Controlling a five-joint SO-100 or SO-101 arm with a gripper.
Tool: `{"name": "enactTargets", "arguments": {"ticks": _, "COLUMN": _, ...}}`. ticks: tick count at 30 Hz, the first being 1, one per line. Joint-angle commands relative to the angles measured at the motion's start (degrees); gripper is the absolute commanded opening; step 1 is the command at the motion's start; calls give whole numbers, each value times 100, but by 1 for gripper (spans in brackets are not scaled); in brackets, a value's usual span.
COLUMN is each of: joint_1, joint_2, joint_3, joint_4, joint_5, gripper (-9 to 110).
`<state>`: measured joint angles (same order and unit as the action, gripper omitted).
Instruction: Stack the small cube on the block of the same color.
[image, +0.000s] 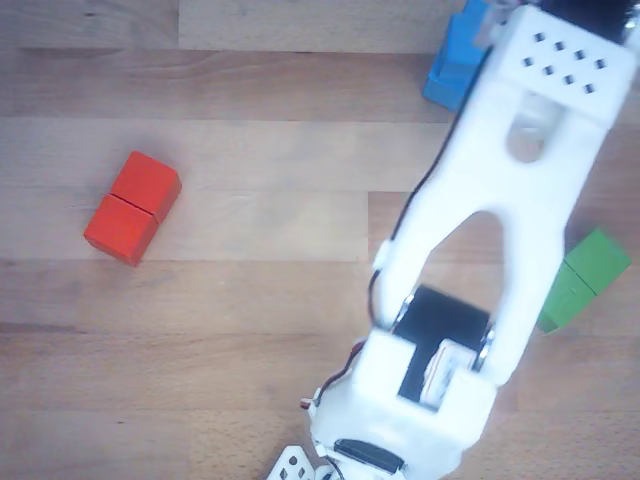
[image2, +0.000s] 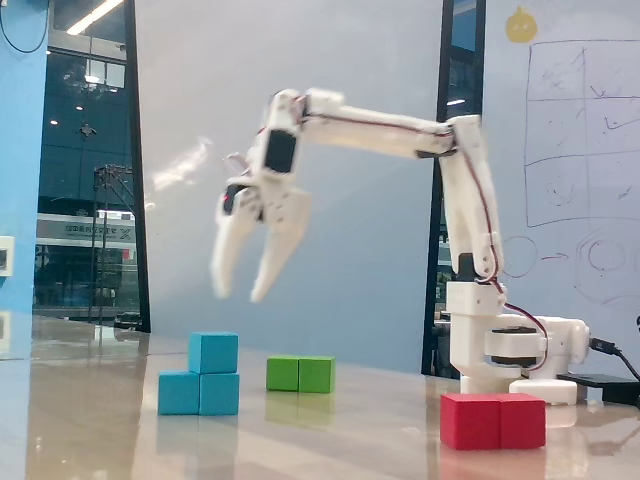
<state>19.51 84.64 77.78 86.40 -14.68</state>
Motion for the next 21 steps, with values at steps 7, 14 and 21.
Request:
{"name": "enactTargets", "arguments": {"ticks": 7, "joint_1": -1512, "joint_2": 2918, "joint_3": 2171, "joint_4": -176, "joint_5": 62, "gripper": 3}}
{"name": "enactTargets", "arguments": {"ticks": 14, "joint_1": -2320, "joint_2": 5177, "joint_3": 4667, "joint_4": -1362, "joint_5": 70, "gripper": 3}}
{"name": "enactTargets", "arguments": {"ticks": 21, "joint_1": -2443, "joint_2": 8007, "joint_3": 7761, "joint_4": -2092, "joint_5": 62, "gripper": 3}}
